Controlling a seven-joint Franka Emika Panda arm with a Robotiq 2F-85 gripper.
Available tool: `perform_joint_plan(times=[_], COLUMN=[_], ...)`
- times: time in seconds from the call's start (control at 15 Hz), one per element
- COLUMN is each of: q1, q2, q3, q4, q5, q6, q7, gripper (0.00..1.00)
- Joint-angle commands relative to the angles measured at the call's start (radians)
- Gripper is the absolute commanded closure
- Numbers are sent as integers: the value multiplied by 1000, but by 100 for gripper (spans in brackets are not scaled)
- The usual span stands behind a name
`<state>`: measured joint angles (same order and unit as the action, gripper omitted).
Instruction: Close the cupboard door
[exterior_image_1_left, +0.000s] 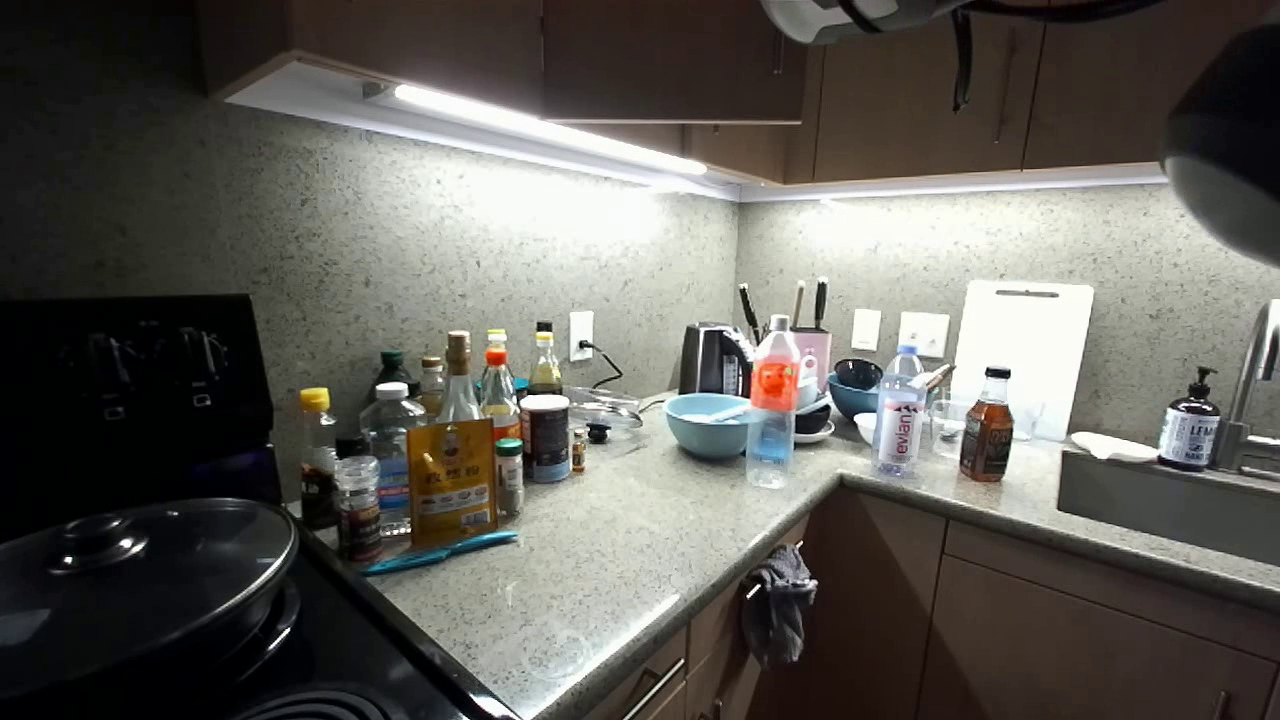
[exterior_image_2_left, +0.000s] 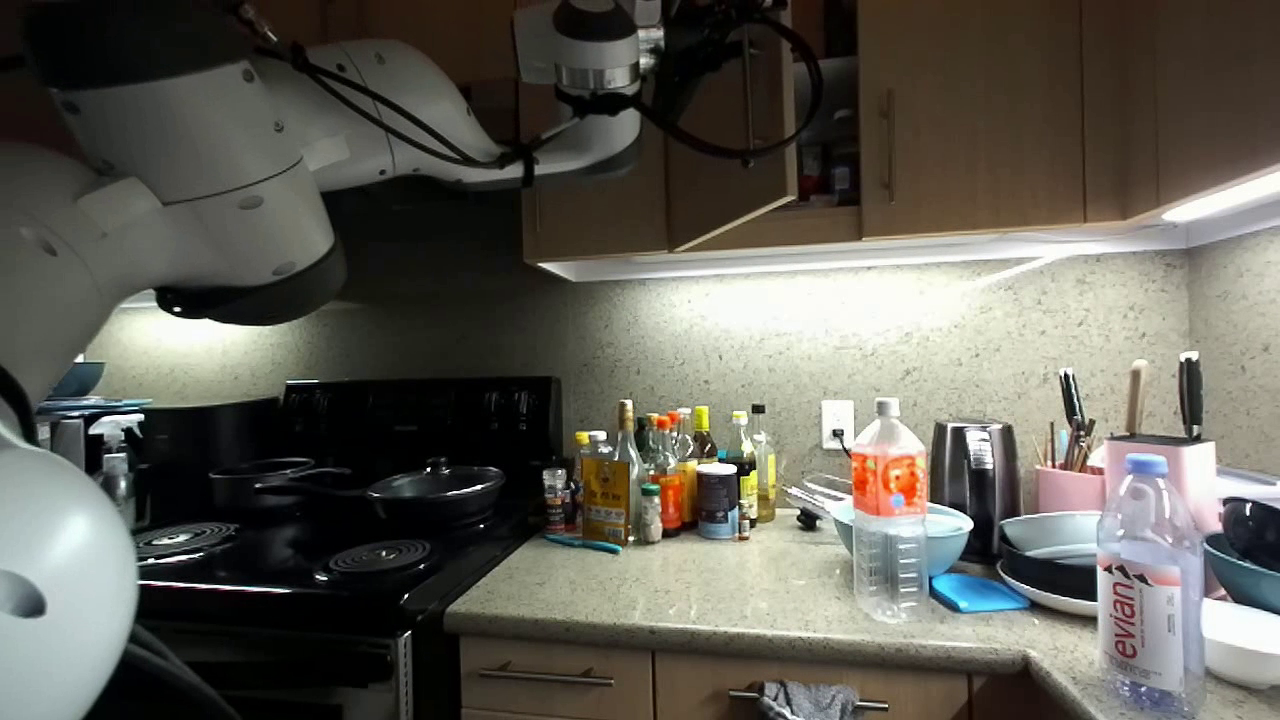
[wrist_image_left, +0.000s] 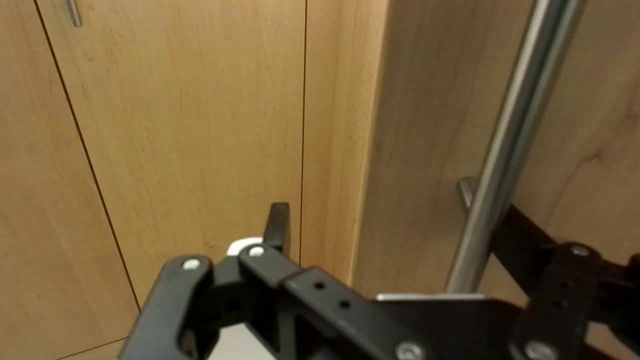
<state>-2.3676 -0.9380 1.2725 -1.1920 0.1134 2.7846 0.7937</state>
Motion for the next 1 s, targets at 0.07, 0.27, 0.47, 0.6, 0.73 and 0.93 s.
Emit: perform_joint_plan(times=[0.07,0.27,0.47,0.6,0.73,0.93], q1=[-54,-56,-58,-58,-97,-207], q2=[-21,-7,-21,-21,-19,-42], q3=[-6,8,-2,-2,22,37], q4=[57,77,77,77,127,240], q5=[28,41,42,42,51,63], q6=[-49,-90,-81,-82,-134,-194], q7=[-1,-7,-12,-12,4,50], gripper=[0,0,0,0,0,0])
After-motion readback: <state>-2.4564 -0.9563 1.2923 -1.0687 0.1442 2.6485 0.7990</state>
